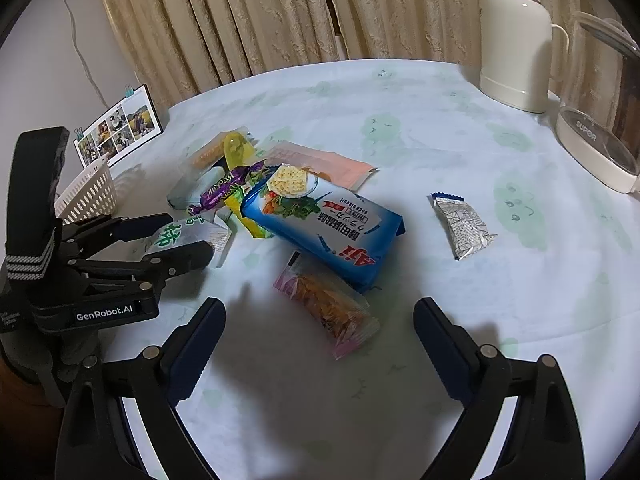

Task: Organize snacks
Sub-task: 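Reach the left gripper to the white bag with green characters and grasp it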

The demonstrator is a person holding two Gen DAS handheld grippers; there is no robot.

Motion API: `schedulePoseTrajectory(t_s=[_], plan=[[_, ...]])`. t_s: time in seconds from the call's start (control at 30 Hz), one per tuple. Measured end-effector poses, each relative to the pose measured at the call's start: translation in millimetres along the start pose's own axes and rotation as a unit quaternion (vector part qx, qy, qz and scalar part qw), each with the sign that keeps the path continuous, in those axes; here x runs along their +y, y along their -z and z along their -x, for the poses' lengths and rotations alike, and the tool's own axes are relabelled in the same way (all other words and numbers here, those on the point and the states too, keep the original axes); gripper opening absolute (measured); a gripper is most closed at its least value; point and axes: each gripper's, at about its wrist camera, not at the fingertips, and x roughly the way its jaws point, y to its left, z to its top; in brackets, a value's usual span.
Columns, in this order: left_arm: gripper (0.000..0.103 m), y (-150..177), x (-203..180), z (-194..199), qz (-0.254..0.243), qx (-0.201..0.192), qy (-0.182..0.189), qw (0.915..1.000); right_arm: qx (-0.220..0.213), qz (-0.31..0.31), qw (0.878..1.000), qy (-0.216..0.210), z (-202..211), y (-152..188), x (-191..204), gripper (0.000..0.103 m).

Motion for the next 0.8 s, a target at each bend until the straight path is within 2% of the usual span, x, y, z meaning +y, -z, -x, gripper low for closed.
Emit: schedulePoseTrajectory(t_s=[0.07,0.1,0.27,0.57,0.8], plan=[[0.053,2.9,-2.2,3.0,0.000,-0.005,-0.001,1.0000,0.000,0.000,1.000,0.001,0.0,0.1,0.2,0.093],[0.052,4.3,-2.3,4.6,0.002,-0.007,-0.003,1.0000,0.001,0.000,1.000,0.001,-0.1,0.1,0.2,0.093],[0.051,14.1,-2.0,19.9,0.019,-0.028,-0.006,0.9994,0.001,-0.001,1.000,0.006,-0.4,0.1,1.2,0.088],[0.051,30.1,3.4,46.4,0.051,-0.066,-0.003,0.9965,0.002,0.008,1.000,0.019,-7.3,-8.6,2.9,0.071],[0.051,34.8,9.0,54.7,0.064,-0.077,0.001,0.9950,0.006,0.019,1.000,0.023,-9.0,-9.8,4.6,0.057]])
